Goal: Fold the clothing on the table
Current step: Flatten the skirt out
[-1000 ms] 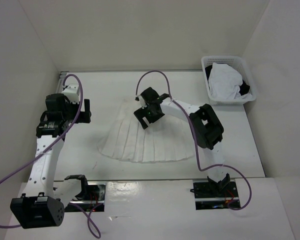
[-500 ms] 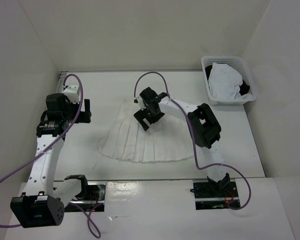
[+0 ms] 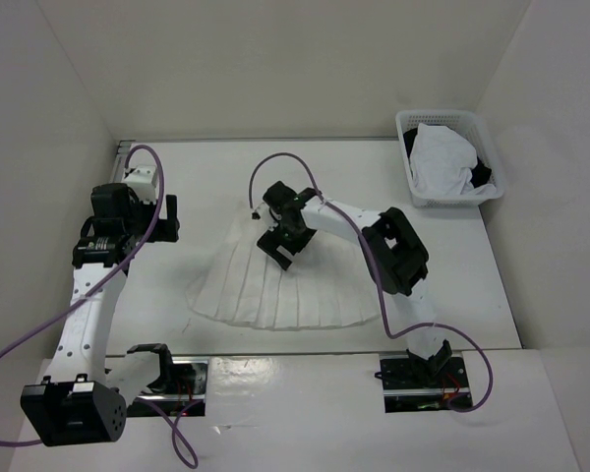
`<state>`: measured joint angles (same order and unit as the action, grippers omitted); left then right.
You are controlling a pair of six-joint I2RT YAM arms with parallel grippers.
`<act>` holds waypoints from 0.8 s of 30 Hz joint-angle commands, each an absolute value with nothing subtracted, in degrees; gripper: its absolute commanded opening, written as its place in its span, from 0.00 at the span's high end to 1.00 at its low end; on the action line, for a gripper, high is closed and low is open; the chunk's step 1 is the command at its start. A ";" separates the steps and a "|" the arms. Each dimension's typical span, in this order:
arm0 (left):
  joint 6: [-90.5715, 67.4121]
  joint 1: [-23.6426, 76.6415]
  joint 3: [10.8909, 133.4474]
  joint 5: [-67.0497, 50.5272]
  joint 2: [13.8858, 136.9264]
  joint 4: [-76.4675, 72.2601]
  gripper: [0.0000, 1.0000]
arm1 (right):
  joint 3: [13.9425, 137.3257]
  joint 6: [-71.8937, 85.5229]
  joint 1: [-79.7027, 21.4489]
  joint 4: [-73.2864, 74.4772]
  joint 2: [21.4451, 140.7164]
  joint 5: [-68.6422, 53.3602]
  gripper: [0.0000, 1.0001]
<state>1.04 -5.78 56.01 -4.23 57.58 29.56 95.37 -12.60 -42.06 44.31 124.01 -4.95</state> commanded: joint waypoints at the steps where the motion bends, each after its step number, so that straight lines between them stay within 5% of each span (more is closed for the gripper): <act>1: -0.09 -6.06 56.51 -3.60 57.48 28.21 0.01 | 94.14 -13.27 -43.59 49.57 126.04 -7.91 0.01; 11: -0.09 -6.06 56.51 -5.27 58.00 28.21 0.01 | 92.72 -14.33 -44.74 51.50 124.37 -5.10 0.01; 24: 5.27 -3.61 62.75 -35.14 75.21 25.15 0.01 | 86.50 -16.52 -42.38 42.74 97.23 -8.00 0.01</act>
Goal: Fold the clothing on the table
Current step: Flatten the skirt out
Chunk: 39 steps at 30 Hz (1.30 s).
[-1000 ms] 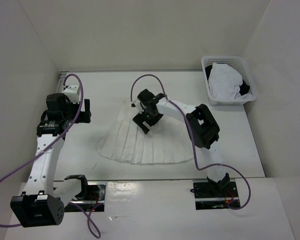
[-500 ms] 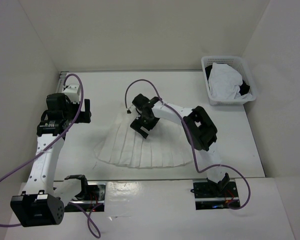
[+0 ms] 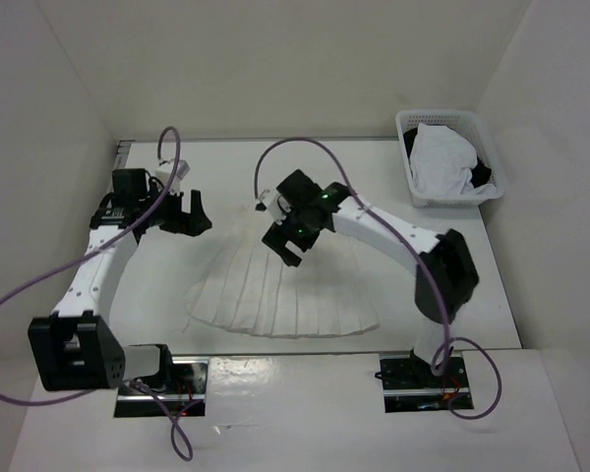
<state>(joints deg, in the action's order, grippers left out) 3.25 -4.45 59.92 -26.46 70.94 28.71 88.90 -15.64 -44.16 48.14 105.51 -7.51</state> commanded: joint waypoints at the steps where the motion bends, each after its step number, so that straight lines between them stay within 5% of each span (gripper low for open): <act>1: 5.88 -2.73 63.54 -37.59 80.11 25.14 0.01 | 85.70 -16.52 -40.97 41.76 93.99 -8.87 0.01; 7: 9.93 0.35 73.90 -42.10 102.19 24.96 0.04 | 80.16 -14.50 -23.93 36.04 85.26 -18.35 0.01; 13: 10.46 3.16 83.31 -39.47 114.33 25.58 0.33 | 78.31 -13.97 -18.63 35.24 84.11 -21.01 0.01; 32: 13.97 3.78 94.22 -34.80 125.50 28.48 0.36 | 76.03 -14.50 -18.11 34.72 85.17 -22.06 0.01; 39: 14.50 4.31 96.15 -37.17 126.65 29.53 0.51 | 74.97 -14.50 -18.11 34.19 84.64 -22.06 0.01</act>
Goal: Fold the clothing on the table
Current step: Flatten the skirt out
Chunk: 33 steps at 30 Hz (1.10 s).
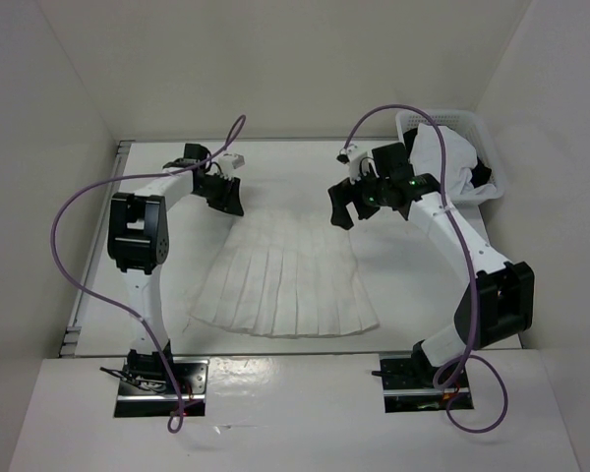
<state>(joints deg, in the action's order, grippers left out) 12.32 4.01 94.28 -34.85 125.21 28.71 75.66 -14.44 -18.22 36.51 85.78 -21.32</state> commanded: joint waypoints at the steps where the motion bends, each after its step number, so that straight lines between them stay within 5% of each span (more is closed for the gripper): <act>1: 14.50 4.31 96.15 -37.18 126.65 29.53 0.55 | 74.97 -14.50 -17.58 34.19 84.64 -21.45 0.01; 5: 14.50 4.31 96.15 -39.28 127.18 30.06 0.76 | 74.97 -14.50 -17.05 33.66 85.34 -20.74 0.01; 14: 15.03 4.31 94.49 -41.84 126.66 29.45 1.00 | 74.97 -16.34 -14.51 34.89 88.07 -20.13 0.01; 33: 12.39 0.79 85.52 -39.29 121.38 27.07 1.00 | 82.70 -20.74 -5.71 29.53 110.73 -34.71 0.25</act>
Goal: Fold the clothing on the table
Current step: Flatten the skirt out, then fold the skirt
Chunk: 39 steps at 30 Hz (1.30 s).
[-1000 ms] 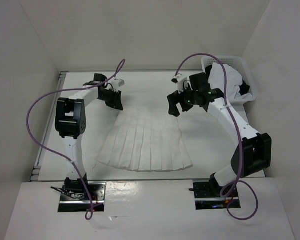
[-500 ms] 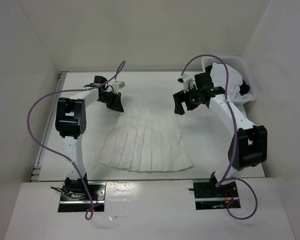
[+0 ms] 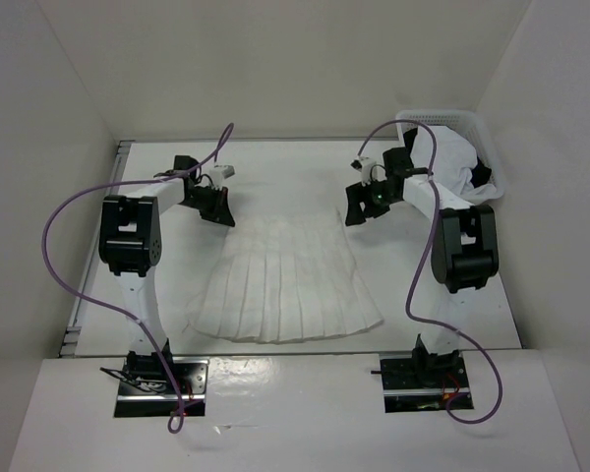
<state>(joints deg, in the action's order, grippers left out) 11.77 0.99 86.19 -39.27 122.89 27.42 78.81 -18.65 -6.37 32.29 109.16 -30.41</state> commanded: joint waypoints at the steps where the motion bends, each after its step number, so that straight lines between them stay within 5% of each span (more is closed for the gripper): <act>1: 12.39 0.79 86.13 -39.29 121.99 27.68 1.00 | 83.75 -21.44 -5.71 30.23 111.53 -34.72 0.27; 23: 13.45 1.84 86.66 -40.35 123.05 28.74 1.00 | 95.45 -23.12 -4.57 33.75 127.27 -44.21 0.32; 39: 13.45 2.90 88.24 -39.81 123.57 29.27 1.00 | 98.26 -23.12 -5.63 34.89 131.31 -46.49 0.46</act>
<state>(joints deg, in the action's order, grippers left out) 11.92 2.57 86.61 -39.22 122.89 28.36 96.86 -22.20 -5.23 33.21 129.88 -46.30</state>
